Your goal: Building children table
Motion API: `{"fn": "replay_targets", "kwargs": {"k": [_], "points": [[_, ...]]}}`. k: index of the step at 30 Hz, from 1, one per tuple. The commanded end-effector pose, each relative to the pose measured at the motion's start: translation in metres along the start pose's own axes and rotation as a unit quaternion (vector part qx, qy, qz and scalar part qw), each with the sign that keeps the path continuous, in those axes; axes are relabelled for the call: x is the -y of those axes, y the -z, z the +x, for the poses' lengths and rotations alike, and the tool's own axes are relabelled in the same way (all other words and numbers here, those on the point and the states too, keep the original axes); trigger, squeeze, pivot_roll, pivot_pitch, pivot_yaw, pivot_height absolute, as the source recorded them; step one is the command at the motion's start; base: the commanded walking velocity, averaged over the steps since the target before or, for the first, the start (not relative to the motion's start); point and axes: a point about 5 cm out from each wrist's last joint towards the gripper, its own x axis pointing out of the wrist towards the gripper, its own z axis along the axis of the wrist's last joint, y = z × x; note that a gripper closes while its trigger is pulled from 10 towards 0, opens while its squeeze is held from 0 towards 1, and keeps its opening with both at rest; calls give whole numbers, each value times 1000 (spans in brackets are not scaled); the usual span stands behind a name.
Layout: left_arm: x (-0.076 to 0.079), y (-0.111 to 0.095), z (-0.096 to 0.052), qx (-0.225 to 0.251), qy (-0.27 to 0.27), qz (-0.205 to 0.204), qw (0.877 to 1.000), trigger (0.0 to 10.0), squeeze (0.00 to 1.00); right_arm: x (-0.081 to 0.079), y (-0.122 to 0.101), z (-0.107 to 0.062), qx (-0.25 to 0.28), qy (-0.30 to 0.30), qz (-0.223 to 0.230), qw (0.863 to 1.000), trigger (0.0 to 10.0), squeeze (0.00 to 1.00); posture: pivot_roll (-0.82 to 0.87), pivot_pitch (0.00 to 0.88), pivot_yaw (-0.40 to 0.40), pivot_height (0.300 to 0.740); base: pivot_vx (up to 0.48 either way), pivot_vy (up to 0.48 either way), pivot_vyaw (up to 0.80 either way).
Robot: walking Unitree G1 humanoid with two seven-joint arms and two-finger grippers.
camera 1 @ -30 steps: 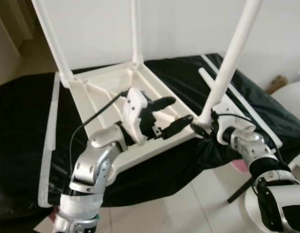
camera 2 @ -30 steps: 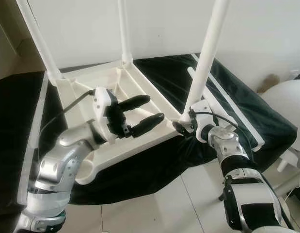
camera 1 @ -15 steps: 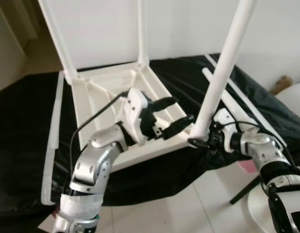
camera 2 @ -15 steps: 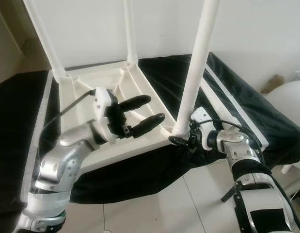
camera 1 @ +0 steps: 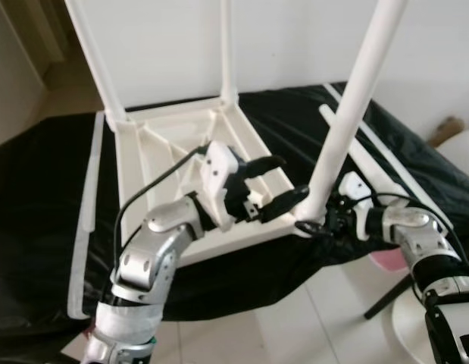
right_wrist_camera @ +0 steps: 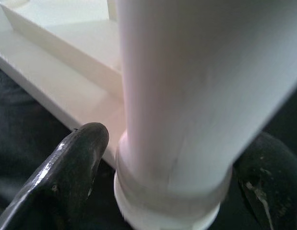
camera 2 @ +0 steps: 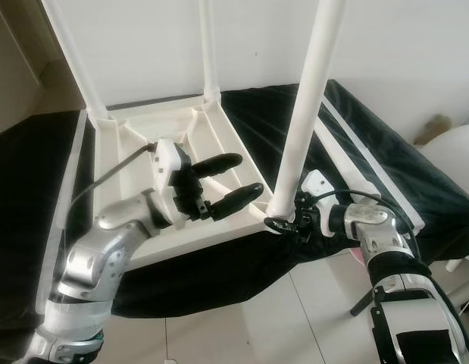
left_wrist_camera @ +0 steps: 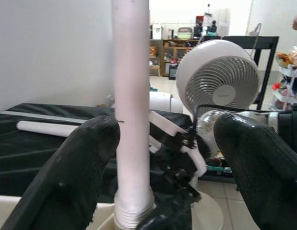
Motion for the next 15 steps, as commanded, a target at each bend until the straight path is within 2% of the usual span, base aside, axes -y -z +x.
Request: {"fn": "replay_targets", "kwargs": {"k": [1,4,5,8,15], "points": [[1,2,1,-2,-8,-5,1000,10000,0,4,-15,6,29,3,-7,1000,10000,0,22,0,15,740,0,0,0],[1,2,1,0,-9,-5,1000,10000,0,5,-20,9,41,6,-10,999,10000,0,22,0,15,740,0,0,0],[0,1,2,3,-16,-3,1000,10000,0,6,-29,13,62,13,-22,998,10000,0,28,0,9,740,0,0,0],[-1,0,1,3,-19,-2,1000,10000,0,7,-36,15,80,17,-36,996,10000,0,32,0,6,740,0,0,0],[-2,-1,-2,1,-24,1,1000,10000,0,8,-40,17,88,20,-45,995,10000,0,35,0,5,740,0,0,0]]}}
